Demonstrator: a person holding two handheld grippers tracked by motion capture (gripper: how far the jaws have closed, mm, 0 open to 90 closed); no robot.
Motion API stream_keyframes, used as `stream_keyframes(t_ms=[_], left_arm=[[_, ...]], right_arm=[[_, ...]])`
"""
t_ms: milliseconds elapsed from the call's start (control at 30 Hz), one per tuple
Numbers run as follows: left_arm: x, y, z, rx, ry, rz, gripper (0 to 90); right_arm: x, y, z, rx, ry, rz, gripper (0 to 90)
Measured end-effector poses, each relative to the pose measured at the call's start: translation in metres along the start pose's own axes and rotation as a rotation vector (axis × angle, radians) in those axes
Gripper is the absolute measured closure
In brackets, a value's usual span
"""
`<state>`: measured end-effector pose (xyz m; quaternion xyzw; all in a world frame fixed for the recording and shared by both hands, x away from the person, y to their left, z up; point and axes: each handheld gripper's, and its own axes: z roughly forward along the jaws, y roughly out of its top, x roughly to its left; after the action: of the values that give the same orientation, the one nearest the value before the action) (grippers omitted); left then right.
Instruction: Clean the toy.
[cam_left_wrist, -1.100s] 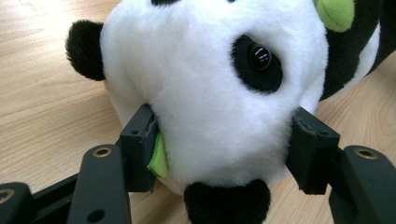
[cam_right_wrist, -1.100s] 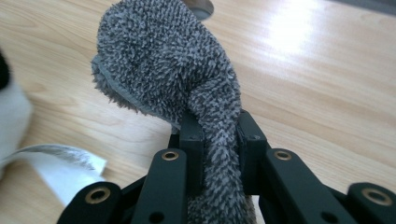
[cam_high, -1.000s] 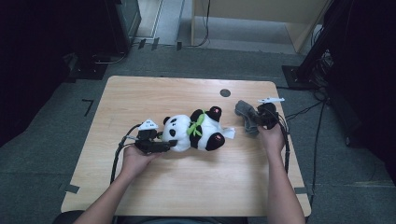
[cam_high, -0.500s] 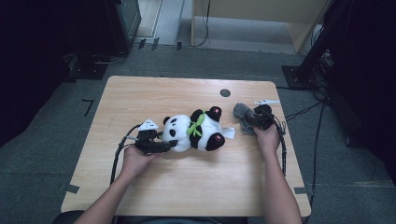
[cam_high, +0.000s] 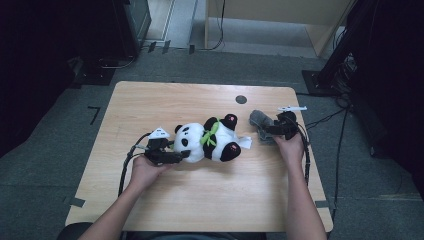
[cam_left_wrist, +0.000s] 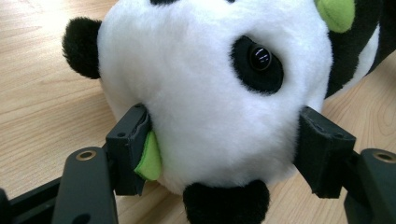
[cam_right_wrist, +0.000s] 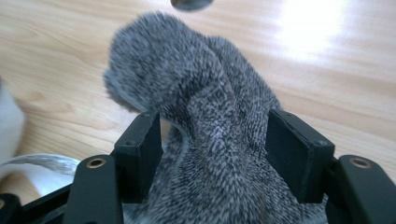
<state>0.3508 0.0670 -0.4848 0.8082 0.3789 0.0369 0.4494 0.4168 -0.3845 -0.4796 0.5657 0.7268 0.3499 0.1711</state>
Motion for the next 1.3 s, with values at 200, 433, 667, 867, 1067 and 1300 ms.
stream_keyframes(t_ms=[200,433,667,867,1067,1300], left_arm=[[0.001,0.002,0.000,0.006,-0.001,0.002,28.0],[0.001,0.003,0.000,0.008,0.000,0.008,27.8],[0.001,0.002,0.000,0.007,-0.002,0.008,27.7],[0.002,0.002,0.000,0.013,-0.011,0.014,26.9],[0.001,0.002,0.000,0.020,-0.007,0.036,26.1],[0.001,0.002,0.000,0.023,-0.006,0.038,25.5]], right_arm=[[0.006,-0.002,-0.018,-0.046,0.038,-0.002,37.7],[0.020,-0.007,-0.031,-0.072,0.080,-0.021,37.4],[0.031,-0.013,-0.043,-0.082,0.156,-0.031,35.9],[0.045,-0.017,-0.051,-0.094,0.187,-0.060,36.0],[0.064,-0.021,-0.057,-0.100,0.210,-0.076,36.1],[0.086,-0.025,-0.071,-0.131,0.227,-0.115,36.3]])
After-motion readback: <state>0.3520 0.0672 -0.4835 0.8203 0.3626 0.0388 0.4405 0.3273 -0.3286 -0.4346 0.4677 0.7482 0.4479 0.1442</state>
